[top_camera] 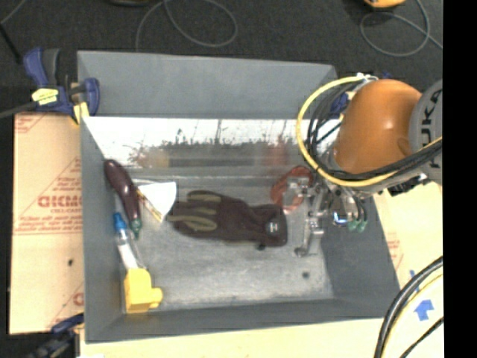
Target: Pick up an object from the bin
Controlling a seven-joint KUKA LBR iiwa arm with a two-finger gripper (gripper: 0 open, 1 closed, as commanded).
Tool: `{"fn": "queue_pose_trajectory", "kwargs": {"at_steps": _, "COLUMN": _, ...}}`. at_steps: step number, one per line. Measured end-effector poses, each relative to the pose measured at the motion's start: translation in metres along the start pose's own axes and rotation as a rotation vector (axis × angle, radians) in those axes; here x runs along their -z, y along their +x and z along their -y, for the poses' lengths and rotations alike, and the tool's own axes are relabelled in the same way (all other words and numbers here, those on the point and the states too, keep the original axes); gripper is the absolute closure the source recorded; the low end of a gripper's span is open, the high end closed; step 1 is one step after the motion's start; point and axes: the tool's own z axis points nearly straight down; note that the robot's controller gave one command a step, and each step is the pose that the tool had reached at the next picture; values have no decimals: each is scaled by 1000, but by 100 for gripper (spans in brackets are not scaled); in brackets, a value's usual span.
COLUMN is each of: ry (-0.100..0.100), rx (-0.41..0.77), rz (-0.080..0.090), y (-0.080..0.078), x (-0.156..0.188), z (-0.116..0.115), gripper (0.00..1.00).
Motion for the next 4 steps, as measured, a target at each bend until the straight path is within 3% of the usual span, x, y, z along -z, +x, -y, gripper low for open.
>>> {"fn": "queue_pose_trajectory", "kwargs": {"at_steps": 1, "ry": 1, "rx": 1, "rz": 7, "y": -1, "x": 4, "z": 0, "gripper": 0}}
{"fn": "queue_pose_trajectory", "kwargs": {"at_steps": 2, "ry": 2, "rx": 14, "rz": 16, "y": -28, "x": -35, "z": -20, "gripper": 0}}
{"fn": "queue_pose_trajectory", "kwargs": {"at_steps": 3, "ry": 1, "rx": 14, "rz": 14, "y": -38, "x": -60, "z": -32, "gripper": 0}}
{"fn": "queue_pose_trajectory", "kwargs": {"at_steps": 4, "ry": 1, "rx": 96, "rz": 13, "y": -55, "x": -90, "z": -21, "gripper": 0}}
